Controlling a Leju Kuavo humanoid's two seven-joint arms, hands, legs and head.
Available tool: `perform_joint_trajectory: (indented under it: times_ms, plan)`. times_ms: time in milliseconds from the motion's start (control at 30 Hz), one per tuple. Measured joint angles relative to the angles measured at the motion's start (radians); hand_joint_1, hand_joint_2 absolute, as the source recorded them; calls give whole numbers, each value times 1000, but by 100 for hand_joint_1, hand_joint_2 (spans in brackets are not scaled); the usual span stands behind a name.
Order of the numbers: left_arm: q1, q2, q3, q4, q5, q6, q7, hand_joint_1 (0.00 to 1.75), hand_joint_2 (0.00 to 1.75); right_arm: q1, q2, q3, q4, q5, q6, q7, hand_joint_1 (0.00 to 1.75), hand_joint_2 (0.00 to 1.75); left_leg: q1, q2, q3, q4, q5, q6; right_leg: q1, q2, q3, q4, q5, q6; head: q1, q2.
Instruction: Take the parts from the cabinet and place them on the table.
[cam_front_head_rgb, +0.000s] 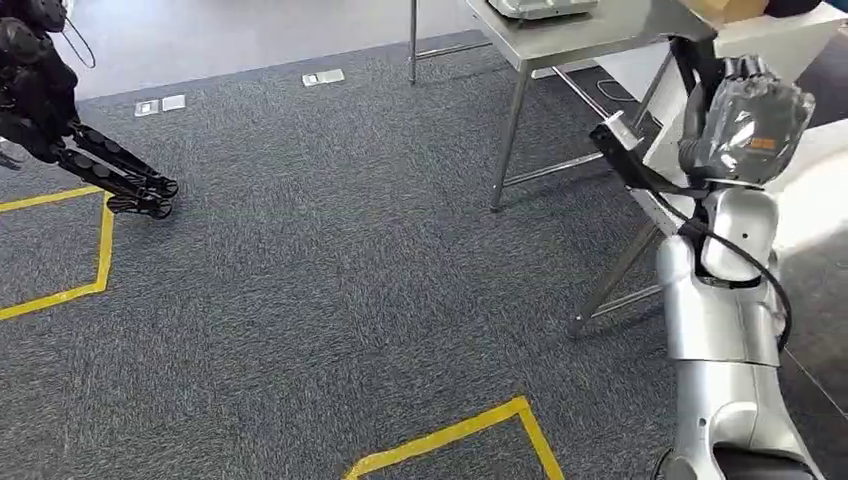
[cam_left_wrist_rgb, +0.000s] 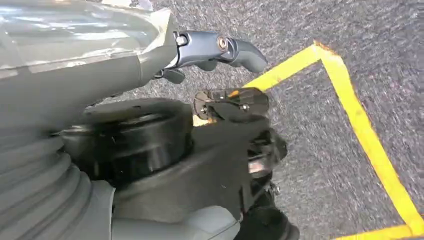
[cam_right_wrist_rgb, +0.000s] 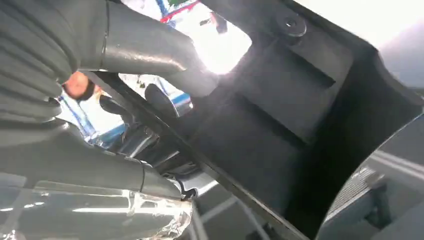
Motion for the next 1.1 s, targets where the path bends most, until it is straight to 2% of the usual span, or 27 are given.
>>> perform_joint_trajectory:
  times_ms: [67, 100, 133, 167, 200, 233, 267, 300, 400, 433, 467, 500, 567, 600, 633, 667, 700, 733, 767, 800, 900, 933, 967, 1000, 1033, 1067, 1100]
  plan:
    - [3, -1, 5, 0, 8, 3, 0, 0, 175, -35, -3, 3, 19, 0, 8, 0, 175, 175, -2, 29, -3, 1, 0, 1, -1, -9, -75, 169, -58, 2, 0, 0]
    - [4, -1, 8, 0, 8, 4, 0, 0, 175, -49, -8, 3, 32, 0, 10, 0, 175, 175, -2, 42, -3, 1, 0, 0, -3, -10, -88, 201, -63, 10, 0, 0]
    - [3, -2, 10, 0, 8, 6, 0, 0, 175, -62, -12, 4, 43, 0, 10, 0, 175, 175, -1, 53, -3, 1, -1, 0, -4, -12, -72, 175, -50, 19, 0, 0]
    - [3, -3, 12, 0, 10, 7, 0, 0, 175, -76, -15, 6, 51, 0, 10, 0, 175, 175, 0, 63, -3, 1, -2, -1, -6, -19, -32, 105, -23, 30, 2, 0]
    - [2, -5, 16, 0, 10, 8, 0, 0, 175, -90, -17, 6, 56, 0, 10, 0, 175, 175, 0, 75, -2, 2, -4, -3, -8, -32, 25, -2, 13, 40, 1, 0]
    - [2, -6, 17, 0, 10, 8, 0, 0, 175, -103, -19, 6, 60, 0, 10, 0, 175, 175, 0, 84, -1, 4, -6, -7, -8, -66, 79, -101, 43, 46, 1, 0]
    - [0, -5, 18, 0, 10, 8, 0, 0, 175, -114, -19, 8, 66, 0, 9, 0, 175, 175, -11, 92, -2, 6, -11, -14, 3, -101, 104, -131, 43, 35, 1, 0]
    - [1, -7, 19, 0, 10, 9, -1, 0, 175, -119, -19, 10, 70, 0, 9, 0, 175, 175, -11, 98, -2, 7, -12, -17, 4, -80, 102, -139, 48, 25, -1, 0]
    - [0, -8, 22, 0, 11, 10, -1, 0, 175, -126, -27, 11, 83, 0, 8, 0, 175, 175, -8, 125, 3, 6, -14, -28, 5, -50, 95, -138, 54, 9, -2, 0]
    - [-2, -8, 23, 0, 11, 10, -1, 0, 175, -129, -27, 13, 85, 0, 7, 0, 175, 175, -1, 107, -6, 15, -25, -38, -7, -41, 98, -141, 58, 1, -2, 0]
    - [-2, -8, 24, 0, 11, 10, -1, 0, 175, -136, -27, 14, 86, 0, 7, 0, 175, 175, 1, 57, -20, 50, -52, -43, -8, -32, 97, -141, 58, -2, -6, 0]
    - [-2, -8, 25, 0, 11, 10, -2, 0, 175, -139, -27, 16, 89, 0, 7, 0, 175, 175, 3, 31, -52, 125, -93, -47, -7, -24, 97, -141, 59, -12, -8, 0]
    - [2, -8, 26, 0, 11, 10, -1, 0, 175, -139, -24, 20, 94, 0, 7, 0, 175, 175, 6, 20, -137, 304, -167, -51, -4, -3, 96, -141, 60, -16, -8, 0]
    - [3, -8, 26, 0, 11, 10, -1, 0, 175, -138, -24, 20, 98, 0, 7, 0, 175, 175, 6, 20, -166, 355, -174, -50, -3, 10, 95, -141, 60, -16, -6, 0]
    - [2, -8, 27, 0, 11, 10, -1, 0, 175, -138, -23, 20, 101, 0, 7, 0, 175, 175, 6, 20, -165, 346, -155, -48, -3, 23, 96, -141, 60, -16, -8, 0]
    - [2, -8, 27, 0, 11, 10, -1, 0, 175, -138, -22, 21, 104, 0, 7, 0, 175, 175, 6, 16, -142, 290, -114, -44, -3, 35, 97, -140, 60, -16, -8, 0]
    - [2, -8, 27, 0, 11, 10, -1, 0, 175, -139, -22, 21, 104, 0, 7, 0, 175, 175, 7, 10, -101, 203, -67, -39, -3, 47, 98, -139, 61, -15, -8, 0]
    - [2, -7, 27, 0, 11, 10, -1, 0, 175, -140, -22, 21, 104, 0, 7, 0, 175, 175, 9, -14, -53, 103, -20, -35, -3, 59, 98, -138, 61, -15, -8, 0]
    - [2, -7, 27, 0, 11, 10, -1, 0, 175, -140, -21, 21, 104, 0, 7, 0, 175, 175, 13, -70, -25, 39, -7, -31, -4, 67, 95, -137, 61, -14, -8, 0]
    - [2, -7, 27, 0, 11, 10, -2, 0, 175, -143, -22, 22, 106, 0, 7, 0, 175, 175, 17, -76, -16, 19, -13, -34, 6, 77, 90, -132, 62, -11, -6, 0]
    - [2, -6, 30, 0, 12, 10, -2, 0, 175, -144, -23, 23, 111, 0, 7, 0, 175, 175, 3, -40, -7, 20, -8, -23, -8, 114, 77, -141, 77, 11, -5, 0]
    - [0, -8, 31, 1, 16, 13, -2, 0, 175, -146, -27, 24, 113, 0, 7, -1, 175, 175, 13, -25, -6, 4, 2, -13, -5, 114, 72, -135, 75, 14, -4, 0]
    - [-1, -7, 32, 0, 19, 14, -3, 0, 175, -151, -30, 24, 116, 0, 5, -2, 175, 175, 11, -15, -5, 1, 6, -7, -2, 63, 50, -112, 57, 11, -3, 0]
    - [-1, -7, 33, 0, 21, 15, -7, 0, 175, -162, -30, 27, 126, -1, 5, -2, 175, 175, 10, -4, -6, 1, 9, -2, 2, 22, 25, -51, 26, 5, 8, 0]
    - [0, -8, 33, 0, 26, 15, -10, 0, 175, -174, -29, 30, 134, -2, 2, -5, 175, 175, 7, 10, -8, 1, 8, -2, 1, 3, -13, 34, -7, 3, 11, 0]
    - [2, -8, 34, 0, 28, 15, -14, 0, 175, -180, -28, 35, 146, -2, 0, -10, 175, 175, 5, 25, -9, 1, 8, -1, 0, -5, -53, 122, -38, 3, 8, 0]
    - [2, -7, 34, 0, 30, 15, -18, 0, 175, -184, -29, 39, 159, -3, -3, -13, 175, 175, 5, 38, -10, 1, 8, -1, -1, -9, -79, 181, -53, 6, 11, 0]
